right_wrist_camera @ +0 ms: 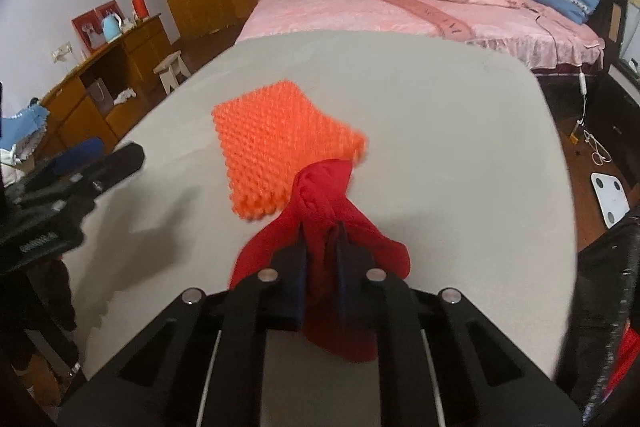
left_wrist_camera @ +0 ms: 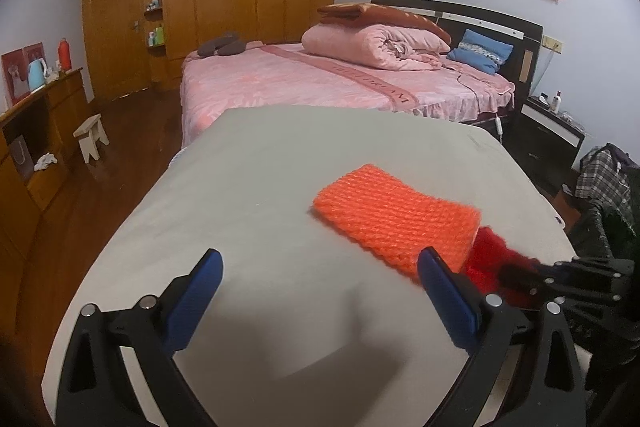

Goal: Collect trash
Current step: 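Grasp the orange mesh pad with the left tool while the right tool holds the red glove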

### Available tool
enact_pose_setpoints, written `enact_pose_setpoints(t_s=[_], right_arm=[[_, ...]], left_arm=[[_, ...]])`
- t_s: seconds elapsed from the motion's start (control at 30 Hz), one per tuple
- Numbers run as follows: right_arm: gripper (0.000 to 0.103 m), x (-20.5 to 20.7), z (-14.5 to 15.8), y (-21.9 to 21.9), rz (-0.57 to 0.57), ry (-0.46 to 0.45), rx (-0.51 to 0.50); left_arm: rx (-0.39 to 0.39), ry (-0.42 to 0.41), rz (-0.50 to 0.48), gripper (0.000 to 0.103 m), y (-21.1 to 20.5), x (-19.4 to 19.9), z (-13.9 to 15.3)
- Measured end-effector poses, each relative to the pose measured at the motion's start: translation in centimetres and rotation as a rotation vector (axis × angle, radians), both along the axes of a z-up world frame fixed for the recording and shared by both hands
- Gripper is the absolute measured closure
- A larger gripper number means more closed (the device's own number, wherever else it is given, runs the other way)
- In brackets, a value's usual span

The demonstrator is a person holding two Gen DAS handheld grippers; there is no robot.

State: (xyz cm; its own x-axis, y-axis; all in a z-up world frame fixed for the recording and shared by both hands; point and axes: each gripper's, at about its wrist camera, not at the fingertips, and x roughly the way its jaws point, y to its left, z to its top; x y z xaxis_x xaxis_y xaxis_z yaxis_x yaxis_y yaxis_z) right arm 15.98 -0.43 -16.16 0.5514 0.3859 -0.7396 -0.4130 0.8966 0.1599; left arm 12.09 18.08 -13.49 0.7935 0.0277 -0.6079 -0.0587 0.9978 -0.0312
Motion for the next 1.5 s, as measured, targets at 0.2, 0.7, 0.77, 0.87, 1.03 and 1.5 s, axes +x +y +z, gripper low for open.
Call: enact_pose_setpoints(t_s=[0.2,0.7,0.77,0.87,1.03,1.5], right_arm=[[0.092,-0.2,1.7,-2.4,-0.054,-0.026,0.001],[0.092,1.7,2.0,-6.1,-0.152,-0.058,-0.012],[0.092,1.6,2.0,-6.1,-0.151,-0.058,-0.012],[0.092,1.8,1.8,-6.3,-0.149,-0.056,-0.010],[0.092,1.9,1.8,-6.2,-0.150,-0.056,-0.010],[0.092,1.4,1.3,-5.9,-0.148,-0.047,-0.009]], left_arm=[[-0.006,0.000,-0.027,0.008,-1.5,0.3,0.2],[-0.015,0.088,-0.109,0.020,-6.8,4.7,-1.9],[-0.033,0.119,-0.107,0.024,-7.1,5.5,-2.6],[-0.036,0.161,-0.093,0.028,-7.5,6.2,-3.6],[-0.080,0.210,-0.083,0.030,-7.7,6.6,-4.8],[-0.145,0.164,-0.126,0.075,-7.8,5.7,-3.9]])
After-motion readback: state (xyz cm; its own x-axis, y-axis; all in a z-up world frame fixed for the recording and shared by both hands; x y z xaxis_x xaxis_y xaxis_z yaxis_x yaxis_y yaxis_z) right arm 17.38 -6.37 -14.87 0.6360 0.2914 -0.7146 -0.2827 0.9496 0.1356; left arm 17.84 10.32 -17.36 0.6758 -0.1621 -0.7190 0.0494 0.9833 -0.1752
